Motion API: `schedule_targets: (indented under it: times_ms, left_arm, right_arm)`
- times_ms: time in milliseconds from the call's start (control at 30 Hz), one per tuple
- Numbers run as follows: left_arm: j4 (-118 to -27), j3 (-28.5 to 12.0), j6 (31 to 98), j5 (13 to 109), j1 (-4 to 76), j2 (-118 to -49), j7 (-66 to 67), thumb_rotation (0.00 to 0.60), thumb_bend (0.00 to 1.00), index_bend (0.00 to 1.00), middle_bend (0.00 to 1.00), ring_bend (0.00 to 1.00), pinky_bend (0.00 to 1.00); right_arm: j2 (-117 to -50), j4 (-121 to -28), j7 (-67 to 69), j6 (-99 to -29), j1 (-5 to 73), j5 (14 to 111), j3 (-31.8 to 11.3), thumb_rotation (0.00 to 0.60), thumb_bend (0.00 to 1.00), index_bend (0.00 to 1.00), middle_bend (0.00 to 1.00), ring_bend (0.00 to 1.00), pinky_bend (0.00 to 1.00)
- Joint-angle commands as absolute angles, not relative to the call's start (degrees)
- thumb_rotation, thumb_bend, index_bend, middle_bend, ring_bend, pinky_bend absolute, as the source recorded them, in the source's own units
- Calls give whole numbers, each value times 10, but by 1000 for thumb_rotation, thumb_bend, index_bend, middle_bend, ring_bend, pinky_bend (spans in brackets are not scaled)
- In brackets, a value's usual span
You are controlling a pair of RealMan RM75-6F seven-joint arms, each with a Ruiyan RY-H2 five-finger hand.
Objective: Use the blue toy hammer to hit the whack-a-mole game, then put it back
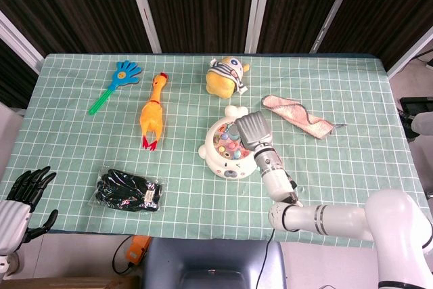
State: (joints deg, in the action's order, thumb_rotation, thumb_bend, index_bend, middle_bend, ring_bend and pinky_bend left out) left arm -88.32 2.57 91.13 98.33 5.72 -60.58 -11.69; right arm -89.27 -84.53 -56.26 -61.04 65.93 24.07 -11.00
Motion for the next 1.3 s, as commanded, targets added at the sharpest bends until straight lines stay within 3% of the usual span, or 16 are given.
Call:
schedule_targets:
  times_ms: [33, 633, 1000, 1167, 1300]
  left_arm:
    - [-883, 25, 911, 982, 58, -606, -118, 600, 401, 0, 0, 0, 0]
    - [-872, 19, 887, 964, 69, -607, -137, 600, 401, 0, 0, 0, 0]
    - [-876, 20, 890, 970, 69, -608, -129, 600, 400, 0, 0, 0, 0]
    - [-879, 22, 892, 972, 68, -610, -118, 600, 400, 0, 0, 0, 0]
    - [-882, 22, 892, 972, 67, -611, -109, 600, 401, 0, 0, 0, 0]
  right_arm:
    - [-903, -830, -571, -606, 669, 238, -114, 600, 525, 1000, 705, 785, 959]
    - [-978, -701, -598, -526, 707, 182, -119, 600, 525, 1000, 705, 785, 959]
    - [-851, -871, -523, -592, 640, 272, -111, 600, 525, 1000, 705, 785, 959]
    - [-785, -953, -435, -613, 569, 365, -79, 600, 524, 1000, 705, 785, 960]
    - [-743, -973, -334, -612, 499, 486, -28, 600, 523, 1000, 705, 782, 957]
